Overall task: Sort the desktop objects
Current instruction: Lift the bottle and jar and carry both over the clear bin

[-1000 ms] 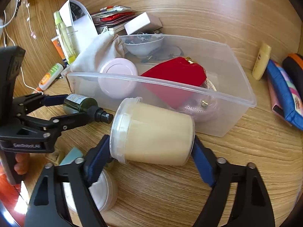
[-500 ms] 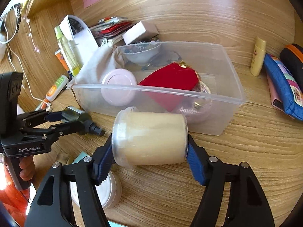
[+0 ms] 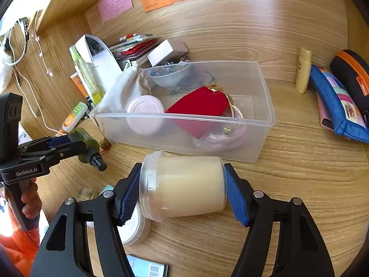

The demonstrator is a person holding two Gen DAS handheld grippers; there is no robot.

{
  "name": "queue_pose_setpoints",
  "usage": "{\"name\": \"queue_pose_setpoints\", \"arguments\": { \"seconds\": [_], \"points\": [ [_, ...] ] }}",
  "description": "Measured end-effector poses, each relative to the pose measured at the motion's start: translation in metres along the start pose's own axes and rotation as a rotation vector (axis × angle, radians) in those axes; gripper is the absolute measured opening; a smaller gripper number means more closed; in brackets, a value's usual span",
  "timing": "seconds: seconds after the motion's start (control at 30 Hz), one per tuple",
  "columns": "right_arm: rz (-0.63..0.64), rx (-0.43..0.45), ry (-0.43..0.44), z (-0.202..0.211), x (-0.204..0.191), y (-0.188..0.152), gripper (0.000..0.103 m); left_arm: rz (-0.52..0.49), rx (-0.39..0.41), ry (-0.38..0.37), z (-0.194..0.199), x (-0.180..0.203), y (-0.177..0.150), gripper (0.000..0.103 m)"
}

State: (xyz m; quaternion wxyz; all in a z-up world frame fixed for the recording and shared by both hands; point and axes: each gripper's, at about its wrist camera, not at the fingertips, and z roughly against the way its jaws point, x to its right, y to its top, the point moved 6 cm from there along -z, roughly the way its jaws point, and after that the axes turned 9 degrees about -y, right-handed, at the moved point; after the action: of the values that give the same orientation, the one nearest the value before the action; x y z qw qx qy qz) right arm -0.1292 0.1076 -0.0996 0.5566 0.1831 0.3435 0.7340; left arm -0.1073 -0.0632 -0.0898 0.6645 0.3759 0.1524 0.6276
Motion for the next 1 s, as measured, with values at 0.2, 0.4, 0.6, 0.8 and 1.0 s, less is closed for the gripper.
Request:
{"name": "queue_pose_setpoints", "arguments": {
  "seconds": [0.2,0.4,0.6,0.8,1.0],
  "points": [
    [-0.004,0.050,-0.012,0.020,0.004,0.009,0.065,-0.005,0.033,-0.015,0.010,0.005,0.009,0.056],
    [-0.007,0.108,-0.031,0.038,0.009,0.026,0.065,-0.017,0.088,-0.030,0.021,0.014,0.026,0.056],
    [-0.003,0.170,-0.043,0.049,0.012,0.052,0.065,-0.032,0.142,-0.039,0.027,0.020,0.048,0.056],
    [0.018,0.212,-0.064,0.047,0.011,0.078,0.065,-0.049,0.162,-0.030,0.019,0.024,0.074,0.056],
    [0.030,0.195,-0.086,0.024,0.014,0.098,0.065,-0.074,0.147,-0.023,0.000,0.029,0.096,0.056]
  ]
}}
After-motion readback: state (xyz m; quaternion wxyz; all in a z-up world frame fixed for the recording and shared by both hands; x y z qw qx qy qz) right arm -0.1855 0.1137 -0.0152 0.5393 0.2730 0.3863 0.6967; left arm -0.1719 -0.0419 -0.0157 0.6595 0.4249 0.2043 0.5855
